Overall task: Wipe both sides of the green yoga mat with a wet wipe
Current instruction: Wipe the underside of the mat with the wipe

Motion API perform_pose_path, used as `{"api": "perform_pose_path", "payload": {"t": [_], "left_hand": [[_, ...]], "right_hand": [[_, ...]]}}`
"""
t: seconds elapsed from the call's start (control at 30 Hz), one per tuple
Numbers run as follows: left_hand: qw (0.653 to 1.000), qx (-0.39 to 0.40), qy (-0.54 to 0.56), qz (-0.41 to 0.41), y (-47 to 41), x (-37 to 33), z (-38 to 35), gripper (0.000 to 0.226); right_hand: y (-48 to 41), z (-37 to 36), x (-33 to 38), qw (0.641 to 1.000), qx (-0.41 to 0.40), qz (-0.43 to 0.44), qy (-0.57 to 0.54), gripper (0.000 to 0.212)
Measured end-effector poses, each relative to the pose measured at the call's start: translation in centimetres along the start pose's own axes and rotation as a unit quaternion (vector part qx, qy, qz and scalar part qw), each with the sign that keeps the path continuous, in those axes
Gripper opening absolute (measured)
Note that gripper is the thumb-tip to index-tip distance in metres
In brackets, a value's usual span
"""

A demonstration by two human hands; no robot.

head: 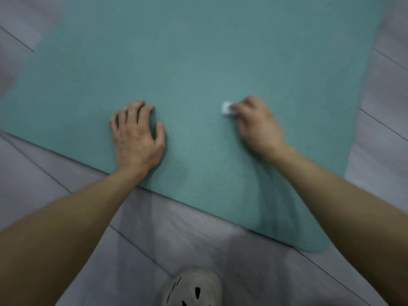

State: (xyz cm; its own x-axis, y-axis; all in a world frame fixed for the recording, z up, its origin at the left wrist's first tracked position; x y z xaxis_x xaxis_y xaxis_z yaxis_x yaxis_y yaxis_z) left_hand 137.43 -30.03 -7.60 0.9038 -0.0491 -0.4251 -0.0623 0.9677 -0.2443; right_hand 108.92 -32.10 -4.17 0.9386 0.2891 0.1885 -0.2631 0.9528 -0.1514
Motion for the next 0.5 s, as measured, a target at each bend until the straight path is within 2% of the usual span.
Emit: {"api": "perform_pose_path", "payload": {"t": [0.07,0.13,0.17,0.2,0.27,0.33,0.37,0.4,0.43,0.5], "left_hand": [[1.000,0.003,-0.003,-0.001,-0.1,-0.2,0.0,0.044],[1.000,0.012,-0.004,-0.001,-0.1,-0.4,0.1,0.044],[1.000,0.014,-0.002,0.001,-0.1,-0.4,0.2,0.044],[1.000,0.016,-0.002,0.003,0.0,-0.3,0.2,0.044],[1.000,0.015,-0.010,-0.003,0.1,-0.2,0.0,0.045],[1.000,0.009,-0.009,-0.005,-0.3,-0.3,-0.1,0.045],[1.000,0.014,-0.003,-0.012,-0.1,-0.3,0.0,0.045],[1.000,0.020,-0.002,-0.019,0.0,0.1,0.1,0.047],[0.999,0.035,0.004,-0.028,0.2,0.5,0.1,0.050],[0.996,0.083,0.011,-0.042,1.5,1.6,0.6,0.054]], "right_hand": [[-0.6,1.5,-5.6,0.978,-0.057,-0.199,0.018,0.032],[0.1,1.4,-5.5,0.946,-0.072,-0.316,-0.003,0.029],[0.5,0.9,-3.5,0.945,-0.065,-0.318,-0.025,0.027],[1.0,0.3,-0.8,0.958,-0.047,-0.278,-0.047,0.024],[2.5,-0.6,5.7,0.992,0.006,-0.096,-0.078,0.023],[4.7,-0.5,9.5,0.990,0.074,0.093,-0.077,0.024],[5.5,0.0,8.9,0.985,0.082,0.135,-0.072,0.028],[5.4,0.2,7.2,0.986,0.074,0.137,-0.062,0.032],[4.8,0.4,4.7,0.993,0.045,0.098,-0.047,0.035],[3.9,1.2,0.1,0.997,-0.018,-0.071,-0.011,0.037]]}}
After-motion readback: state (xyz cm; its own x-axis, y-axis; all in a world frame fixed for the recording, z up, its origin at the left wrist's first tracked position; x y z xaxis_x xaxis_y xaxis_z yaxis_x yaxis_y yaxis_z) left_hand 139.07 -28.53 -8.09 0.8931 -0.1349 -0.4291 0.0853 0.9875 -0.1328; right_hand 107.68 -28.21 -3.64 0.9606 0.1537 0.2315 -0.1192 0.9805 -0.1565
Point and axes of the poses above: each hand's wrist, its own y-axis away from the middle knuckle, its own z-axis out of the back of the hand, x = y × z, the point moved 5 cm from there along -y, towards the middle knuckle, and after that the axes turned 13 degrees about y, right-handed, at the moved point
